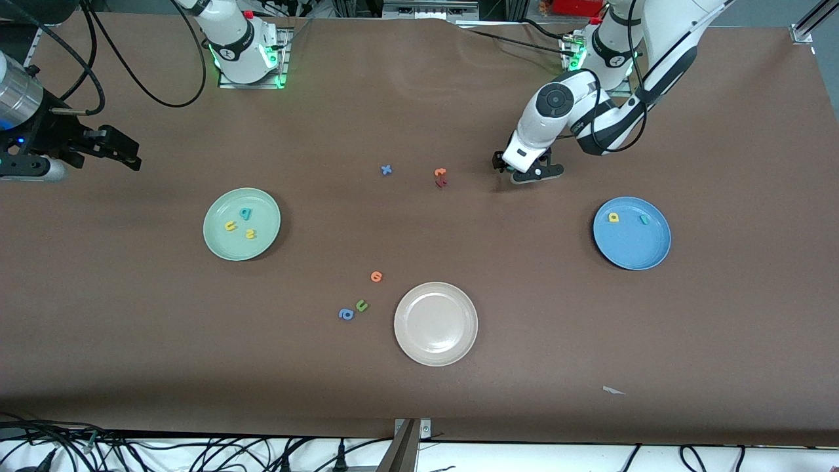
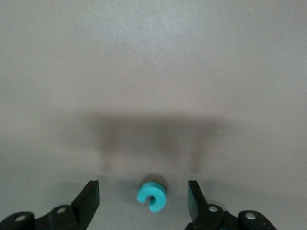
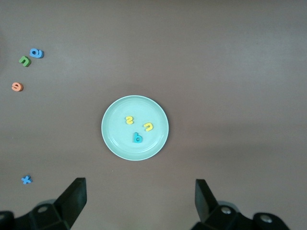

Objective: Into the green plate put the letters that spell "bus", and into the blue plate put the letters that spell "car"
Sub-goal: 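Move the left gripper to the teal c near the center, then lower and grasp the teal c with the left gripper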

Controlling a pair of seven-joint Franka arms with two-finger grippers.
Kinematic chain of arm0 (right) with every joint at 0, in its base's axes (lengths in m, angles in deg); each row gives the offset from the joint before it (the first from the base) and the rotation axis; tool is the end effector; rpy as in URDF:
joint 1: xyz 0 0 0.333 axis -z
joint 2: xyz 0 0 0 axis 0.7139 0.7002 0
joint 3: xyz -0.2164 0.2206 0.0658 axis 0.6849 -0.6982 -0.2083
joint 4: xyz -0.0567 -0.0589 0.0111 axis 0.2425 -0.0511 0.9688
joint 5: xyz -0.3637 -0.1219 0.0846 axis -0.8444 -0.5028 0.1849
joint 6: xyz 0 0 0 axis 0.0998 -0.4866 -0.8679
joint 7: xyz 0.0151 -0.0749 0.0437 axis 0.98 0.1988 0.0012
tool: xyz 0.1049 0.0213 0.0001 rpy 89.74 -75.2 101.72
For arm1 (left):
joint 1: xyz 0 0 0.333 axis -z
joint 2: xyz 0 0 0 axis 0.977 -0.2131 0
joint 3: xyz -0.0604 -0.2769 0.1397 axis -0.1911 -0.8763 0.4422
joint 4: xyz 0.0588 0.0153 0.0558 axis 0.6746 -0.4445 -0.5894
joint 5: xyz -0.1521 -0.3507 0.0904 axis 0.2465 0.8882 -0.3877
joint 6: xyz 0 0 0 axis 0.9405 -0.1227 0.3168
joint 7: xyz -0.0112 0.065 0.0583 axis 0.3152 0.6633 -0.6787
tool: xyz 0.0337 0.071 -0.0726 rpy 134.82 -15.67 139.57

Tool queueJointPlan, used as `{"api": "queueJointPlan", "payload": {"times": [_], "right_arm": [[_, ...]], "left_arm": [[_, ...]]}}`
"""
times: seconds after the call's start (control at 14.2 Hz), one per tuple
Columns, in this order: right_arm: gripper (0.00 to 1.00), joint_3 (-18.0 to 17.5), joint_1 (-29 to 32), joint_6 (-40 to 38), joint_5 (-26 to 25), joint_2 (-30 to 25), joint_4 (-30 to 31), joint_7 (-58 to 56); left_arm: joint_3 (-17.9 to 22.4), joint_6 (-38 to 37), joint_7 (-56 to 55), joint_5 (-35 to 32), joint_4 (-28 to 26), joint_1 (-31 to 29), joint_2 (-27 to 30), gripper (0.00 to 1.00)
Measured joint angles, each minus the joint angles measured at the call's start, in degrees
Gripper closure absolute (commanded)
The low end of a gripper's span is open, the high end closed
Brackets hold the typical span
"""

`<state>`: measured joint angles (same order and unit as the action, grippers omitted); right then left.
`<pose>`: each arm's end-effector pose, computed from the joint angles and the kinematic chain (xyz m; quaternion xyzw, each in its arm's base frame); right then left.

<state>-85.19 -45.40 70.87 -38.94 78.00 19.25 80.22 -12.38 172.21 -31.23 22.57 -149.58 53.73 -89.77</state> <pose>0.5568 0.0262 0.5969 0.9997 -0.0192 -0.0080 0.0118 0.3512 -0.2614 0.1699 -0.9929 -0.1066 0.0532 0.0002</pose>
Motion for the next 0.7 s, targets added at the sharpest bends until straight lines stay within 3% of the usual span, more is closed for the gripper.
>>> {"api": "queueJointPlan", "payload": {"times": [0.21,0.7], "right_arm": [[0.0,3.6,-0.6,-0.3,1.1,0.0,0.4,-0.2],[0.0,2.2,-0.4,-0.4,1.2,0.2,0.6,-0.3]], "left_arm": [[1.1,0.9,-9.9,-11.7,0.1,-0.5,-3.1,0.17],[0.9,1.0,-12.2,-12.7,0.5,-0.7,-3.4,0.13]]}}
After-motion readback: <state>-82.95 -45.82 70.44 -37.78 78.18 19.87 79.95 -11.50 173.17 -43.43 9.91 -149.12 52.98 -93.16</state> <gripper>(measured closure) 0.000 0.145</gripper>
